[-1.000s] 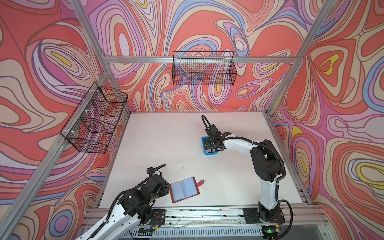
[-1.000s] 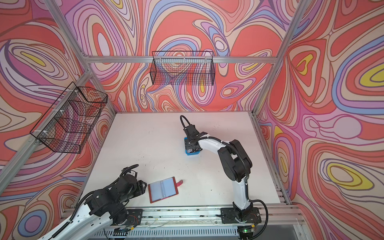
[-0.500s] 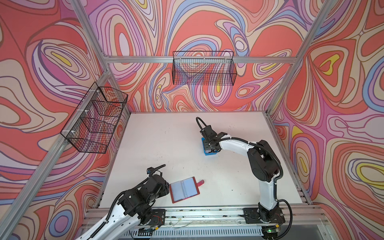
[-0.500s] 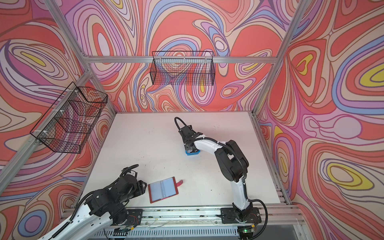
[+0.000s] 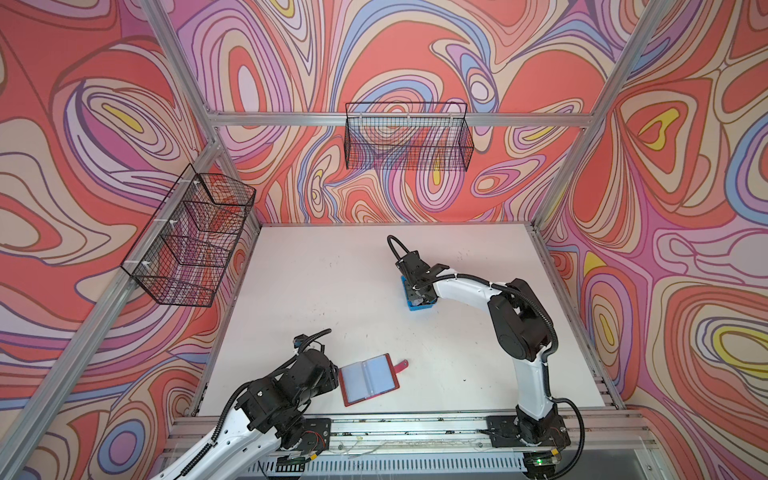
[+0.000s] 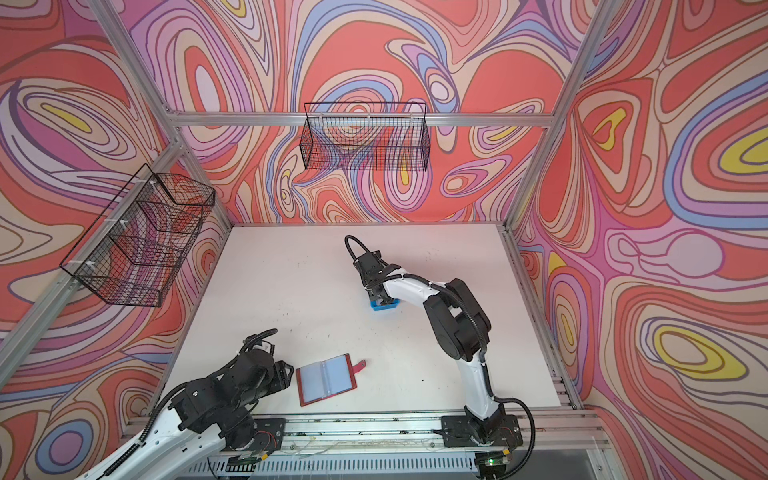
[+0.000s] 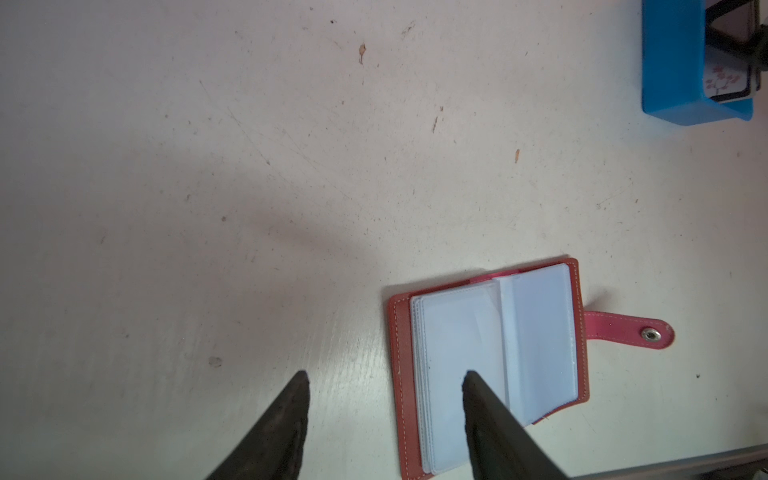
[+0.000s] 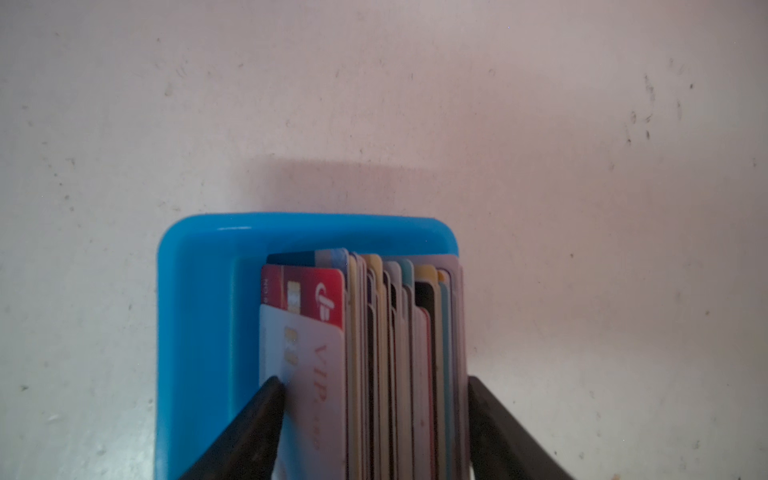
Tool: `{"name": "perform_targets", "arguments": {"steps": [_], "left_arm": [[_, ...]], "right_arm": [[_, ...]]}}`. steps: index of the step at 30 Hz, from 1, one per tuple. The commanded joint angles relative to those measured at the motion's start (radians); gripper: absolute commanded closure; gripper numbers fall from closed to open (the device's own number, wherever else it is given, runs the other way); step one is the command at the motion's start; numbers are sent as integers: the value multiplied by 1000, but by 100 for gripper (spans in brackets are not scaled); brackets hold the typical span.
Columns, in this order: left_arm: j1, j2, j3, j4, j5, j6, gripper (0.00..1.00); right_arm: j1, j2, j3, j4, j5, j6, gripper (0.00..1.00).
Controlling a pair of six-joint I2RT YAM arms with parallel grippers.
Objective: Put the credit cards into the card holder
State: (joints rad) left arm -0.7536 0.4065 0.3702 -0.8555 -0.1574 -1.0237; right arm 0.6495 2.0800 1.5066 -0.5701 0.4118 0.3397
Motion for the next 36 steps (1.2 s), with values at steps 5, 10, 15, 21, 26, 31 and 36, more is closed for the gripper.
{"name": "perform_targets", "arguments": {"steps": [5,10,15,21,26,31,36], "left_arm": [[-4,-8,-13,2,-4,2,39],[-4,-6,-13,3,-5,1,39],[-4,-3,-13,4,-6,1,39],[-4,-2,-11,3,-7,2,39],[-4,-4,-12,1,-7,1,39],[-4,-5,-13,3,-7,1,39],[-4,-6,-14,3,-7,1,39]], "right_arm": [[9,27,15,-33,25,0,40],[39,14,16,-39,82,1,41],[53,24,29,-48,92,2,44],[59,24,29,-46,83,3,49],[59,23,13,-12,-1,-2,49],[35,23,0,19,-142,6,49],[-36,-26,-69,86,-285,36,49]]}}
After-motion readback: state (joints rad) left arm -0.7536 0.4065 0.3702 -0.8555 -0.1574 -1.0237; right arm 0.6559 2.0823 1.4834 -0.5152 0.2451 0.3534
